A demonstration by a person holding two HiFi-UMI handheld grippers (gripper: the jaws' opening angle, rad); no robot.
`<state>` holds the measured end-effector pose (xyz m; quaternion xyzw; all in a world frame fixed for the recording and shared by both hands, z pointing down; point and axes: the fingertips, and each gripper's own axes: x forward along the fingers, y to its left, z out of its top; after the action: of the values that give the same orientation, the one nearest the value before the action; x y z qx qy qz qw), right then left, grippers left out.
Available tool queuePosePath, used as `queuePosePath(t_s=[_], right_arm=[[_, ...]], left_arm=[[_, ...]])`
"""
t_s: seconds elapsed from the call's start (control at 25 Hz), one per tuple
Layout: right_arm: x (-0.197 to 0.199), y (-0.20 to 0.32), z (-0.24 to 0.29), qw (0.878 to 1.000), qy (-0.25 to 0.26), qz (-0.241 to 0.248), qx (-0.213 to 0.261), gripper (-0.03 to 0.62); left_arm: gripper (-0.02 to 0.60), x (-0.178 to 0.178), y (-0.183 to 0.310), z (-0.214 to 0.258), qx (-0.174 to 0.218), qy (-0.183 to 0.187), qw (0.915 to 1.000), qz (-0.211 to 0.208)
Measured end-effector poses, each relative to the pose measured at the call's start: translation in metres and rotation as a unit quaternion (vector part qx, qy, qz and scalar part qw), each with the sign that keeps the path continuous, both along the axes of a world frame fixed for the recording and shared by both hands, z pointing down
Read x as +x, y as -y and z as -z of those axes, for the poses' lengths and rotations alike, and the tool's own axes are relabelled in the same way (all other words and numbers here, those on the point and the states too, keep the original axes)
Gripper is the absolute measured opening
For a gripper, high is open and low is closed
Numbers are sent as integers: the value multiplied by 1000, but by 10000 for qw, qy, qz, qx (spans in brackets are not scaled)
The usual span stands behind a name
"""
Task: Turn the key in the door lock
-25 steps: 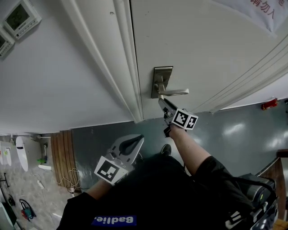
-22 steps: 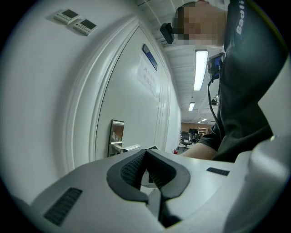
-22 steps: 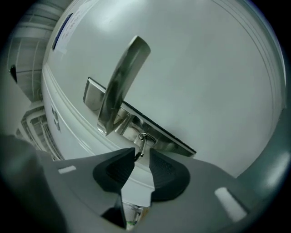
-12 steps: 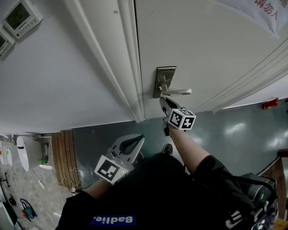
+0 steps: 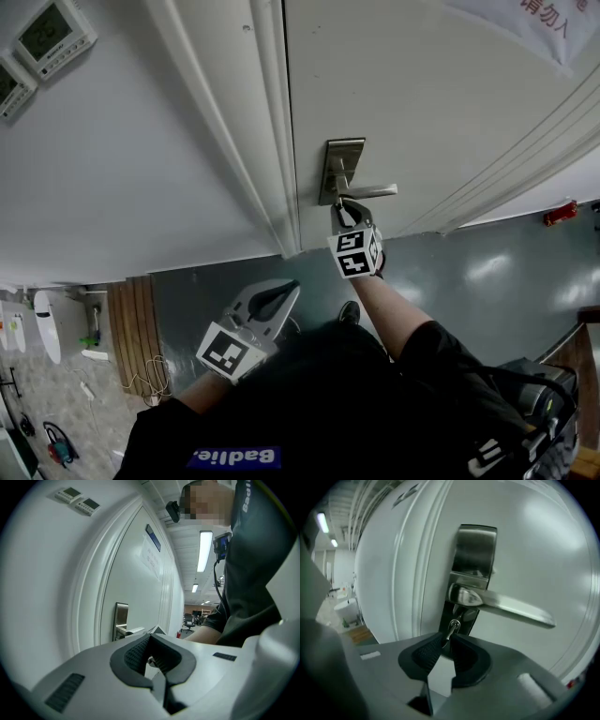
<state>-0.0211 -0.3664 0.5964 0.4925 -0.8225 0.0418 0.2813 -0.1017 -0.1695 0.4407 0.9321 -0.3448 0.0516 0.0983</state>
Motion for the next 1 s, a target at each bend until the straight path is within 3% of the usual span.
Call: queuePosePath(t_s=[0.08, 0.16, 0.32, 0.4, 0.44, 0.48, 0.56, 0.64, 0.68, 0.72, 0.8, 0.84, 1.0], right_arm=[[-2, -1, -1, 9971, -702, 159, 258, 55], [-3, -2, -2, 9862, -1515, 370, 555, 55], [-5, -3, -4, 9383, -3138, 783, 1228, 48], [-4, -3, -8, 9249, -3454, 873, 1325, 51], [-4, -3, -8, 9271, -3408, 884, 1285, 52], [-4, -4, -8, 9364, -3187, 877, 1179, 52], [-4, -9, -8, 9688, -2213, 825, 756, 58], [-5, -17, -8, 9952, -673, 706, 87, 100], [-4, -21, -7, 9975, 231, 604, -289, 117], [-2, -25, -6, 9902, 1151, 468, -643, 131], [6, -27, -1, 9547, 2736, 173, -1153, 132], [10, -27, 2, 9354, 3289, 53, -1297, 132], [21, -16, -1, 8800, 4459, -243, -1616, 130]], left_arm=[[-7, 0, -1, -1, -32, -6, 10000, -13], [-6, -1, -3, -2, -55, -4, 10000, -30], [-6, 0, -5, -4, -56, 5, 9999, -87], [-6, 2, -6, -3, -58, -1, 9999, -102], [-6, 2, -6, -3, -53, 4, 9999, -108], [-6, 3, -7, -3, -44, 7, 9999, -113], [-6, 4, -7, -2, -30, 5, 9999, -125], [-7, 4, -7, -2, -41, -9, 9999, -131], [-6, 4, -7, -2, -50, -14, 9999, -133], [-6, 4, -7, -2, -58, -17, 9999, -136], [-6, 5, -7, -2, -58, -18, 9999, -145], [-6, 6, -7, -2, -53, -18, 9999, -150], [-6, 10, -8, -3, -77, -16, 9998, -191]])
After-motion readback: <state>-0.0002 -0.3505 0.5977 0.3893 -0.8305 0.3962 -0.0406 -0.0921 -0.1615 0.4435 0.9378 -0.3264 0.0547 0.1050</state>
